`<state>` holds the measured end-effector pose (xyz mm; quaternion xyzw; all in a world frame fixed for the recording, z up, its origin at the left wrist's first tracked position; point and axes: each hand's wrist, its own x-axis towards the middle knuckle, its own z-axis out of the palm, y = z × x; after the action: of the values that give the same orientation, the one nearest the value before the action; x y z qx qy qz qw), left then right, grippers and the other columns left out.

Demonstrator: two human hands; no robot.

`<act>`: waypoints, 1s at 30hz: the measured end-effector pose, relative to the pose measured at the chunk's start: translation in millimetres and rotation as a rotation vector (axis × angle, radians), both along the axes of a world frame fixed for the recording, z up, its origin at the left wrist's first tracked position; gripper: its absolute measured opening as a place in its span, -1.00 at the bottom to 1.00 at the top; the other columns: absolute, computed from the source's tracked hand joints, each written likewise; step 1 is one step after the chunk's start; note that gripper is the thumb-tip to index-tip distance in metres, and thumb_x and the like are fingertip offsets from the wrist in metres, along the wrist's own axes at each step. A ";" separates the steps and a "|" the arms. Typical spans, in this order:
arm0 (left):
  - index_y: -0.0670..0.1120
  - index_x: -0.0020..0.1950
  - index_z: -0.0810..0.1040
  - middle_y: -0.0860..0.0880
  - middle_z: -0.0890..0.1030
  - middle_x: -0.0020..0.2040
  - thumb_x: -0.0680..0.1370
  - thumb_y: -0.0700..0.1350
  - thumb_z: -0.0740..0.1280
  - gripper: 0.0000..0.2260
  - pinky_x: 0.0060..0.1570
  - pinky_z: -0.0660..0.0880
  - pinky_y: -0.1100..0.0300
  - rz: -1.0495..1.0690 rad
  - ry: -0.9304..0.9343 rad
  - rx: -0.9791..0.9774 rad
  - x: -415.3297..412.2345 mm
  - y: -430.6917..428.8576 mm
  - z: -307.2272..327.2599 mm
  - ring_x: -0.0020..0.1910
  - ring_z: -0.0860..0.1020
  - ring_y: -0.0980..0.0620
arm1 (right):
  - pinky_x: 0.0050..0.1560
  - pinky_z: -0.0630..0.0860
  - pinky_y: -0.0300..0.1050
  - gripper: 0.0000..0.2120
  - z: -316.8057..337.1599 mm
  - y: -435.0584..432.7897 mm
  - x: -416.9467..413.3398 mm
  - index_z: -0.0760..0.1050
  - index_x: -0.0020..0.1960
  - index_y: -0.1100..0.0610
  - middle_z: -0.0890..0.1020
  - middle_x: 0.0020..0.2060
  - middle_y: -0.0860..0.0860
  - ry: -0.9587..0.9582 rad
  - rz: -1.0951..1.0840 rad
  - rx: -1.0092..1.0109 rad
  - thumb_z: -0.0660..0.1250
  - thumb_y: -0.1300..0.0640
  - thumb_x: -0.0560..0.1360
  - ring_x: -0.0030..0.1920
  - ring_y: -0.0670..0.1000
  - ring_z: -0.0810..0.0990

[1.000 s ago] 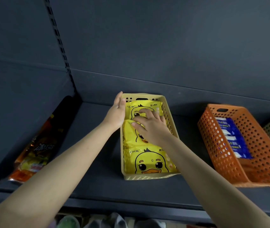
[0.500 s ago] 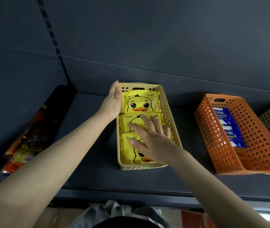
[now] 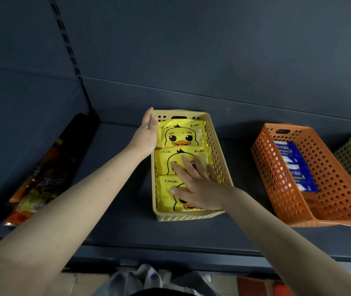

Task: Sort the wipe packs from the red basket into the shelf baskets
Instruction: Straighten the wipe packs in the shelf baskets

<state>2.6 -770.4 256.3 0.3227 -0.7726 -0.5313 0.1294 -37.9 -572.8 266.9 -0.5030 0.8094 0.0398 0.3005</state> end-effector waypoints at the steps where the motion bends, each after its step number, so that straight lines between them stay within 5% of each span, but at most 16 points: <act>1: 0.09 0.58 -0.04 -0.04 0.17 0.57 0.68 0.10 -0.11 -0.54 0.44 0.15 0.06 0.001 0.004 0.001 0.2 0.5 0.3 0.52 0.20 -0.07 | 0.43 -0.43 0.21 -0.34 1.9 1.5 -0.3 -0.43 0.48 -0.25 -0.53 0.43 -0.09 -0.006 0.028 0.031 -0.11 -0.35 0.55 0.42 0.06 -0.57; 8: 0.09 0.58 -0.02 -0.05 0.18 0.56 0.68 0.09 -0.11 -0.55 0.43 0.16 0.07 0.016 0.004 0.000 -0.4 2.1 -0.3 0.51 0.21 -0.07 | 0.44 -0.39 0.24 -0.32 5.3 -1.7 1.8 -0.42 0.48 -0.24 -0.52 0.44 -0.11 -0.020 0.039 0.095 -0.07 -0.35 0.56 0.44 0.05 -0.55; 12: 0.08 0.58 0.02 -0.04 0.19 0.56 0.69 0.08 -0.10 -0.55 0.42 0.15 0.11 0.035 0.025 0.004 -1.6 1.3 -1.1 0.51 0.22 -0.06 | 0.39 -0.34 0.34 -0.30 7.1 -16.0 -3.2 -0.23 0.53 -0.24 -0.40 0.50 -0.09 0.030 -0.116 -0.118 -0.05 -0.42 0.50 0.46 0.09 -0.49; 19: 0.09 0.58 0.01 -0.04 0.19 0.56 0.68 0.10 -0.11 -0.55 0.41 0.16 0.12 0.028 0.023 -0.004 -2.2 0.8 -3.3 0.51 0.22 -0.05 | 0.38 -0.41 0.36 -0.20 -12.1 -33.3 7.0 -0.55 0.42 -0.22 -0.60 0.38 -0.06 0.169 -0.241 0.023 -0.15 -0.50 0.44 0.38 0.24 -0.58; 30: 0.11 0.57 0.04 -0.04 0.23 0.55 0.69 0.07 -0.10 -0.57 0.35 0.26 0.05 -0.004 -0.018 -0.056 -4.8 1.6 -3.5 0.48 0.28 -0.08 | 0.39 -0.43 0.33 -0.25 -13.7 -26.2 13.3 -0.53 0.43 -0.23 -0.59 0.39 -0.10 0.128 -0.277 -0.056 -0.23 -0.49 0.45 0.38 0.19 -0.61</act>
<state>-2.2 -768.8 252.7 0.3224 -0.7888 -0.5068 0.1304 -24.6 -599.0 253.1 -0.3911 0.8894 0.0072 0.2365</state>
